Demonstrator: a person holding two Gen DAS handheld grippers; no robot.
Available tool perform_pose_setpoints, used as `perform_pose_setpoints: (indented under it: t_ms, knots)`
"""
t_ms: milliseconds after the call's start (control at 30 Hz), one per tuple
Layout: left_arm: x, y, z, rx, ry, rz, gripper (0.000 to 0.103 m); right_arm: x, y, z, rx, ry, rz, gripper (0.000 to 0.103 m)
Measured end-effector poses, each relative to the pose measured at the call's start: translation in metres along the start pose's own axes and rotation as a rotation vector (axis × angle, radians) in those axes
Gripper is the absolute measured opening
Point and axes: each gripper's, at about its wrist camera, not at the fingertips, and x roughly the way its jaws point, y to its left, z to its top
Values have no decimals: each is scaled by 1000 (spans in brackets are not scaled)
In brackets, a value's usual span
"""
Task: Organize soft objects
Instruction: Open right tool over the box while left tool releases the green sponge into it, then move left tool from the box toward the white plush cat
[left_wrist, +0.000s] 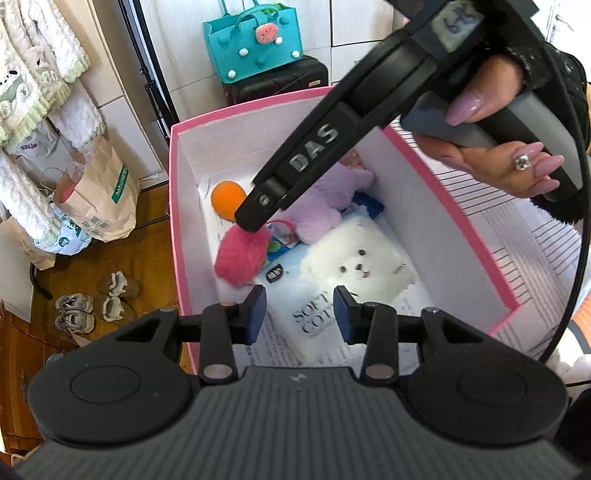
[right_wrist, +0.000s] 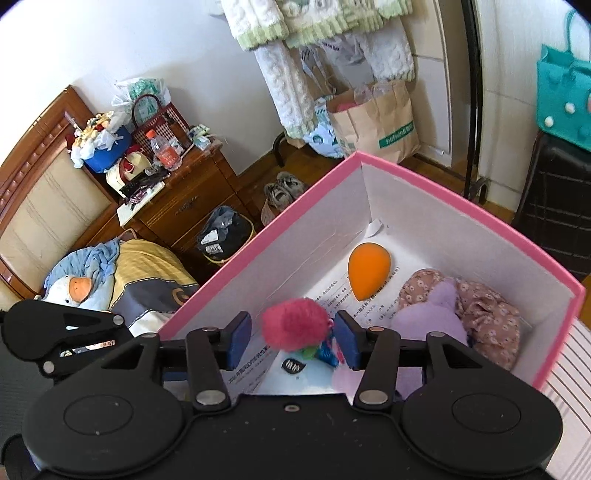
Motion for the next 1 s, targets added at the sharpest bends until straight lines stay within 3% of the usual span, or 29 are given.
perform_pose_setpoints:
  t_ms: [367,600,1000]
  knots:
    - [-38,-20,-11,-14,-32,-32,42,-72,26,-35,-107,-106,-72,61]
    - [-66,-33,-17,-27,-59,-19,60,-109,45,-61,-175,-157,-103,64]
    - [-104,-53,-30,-45,-86,-5,69,-163,71,-106,-227,-236,-146,70]
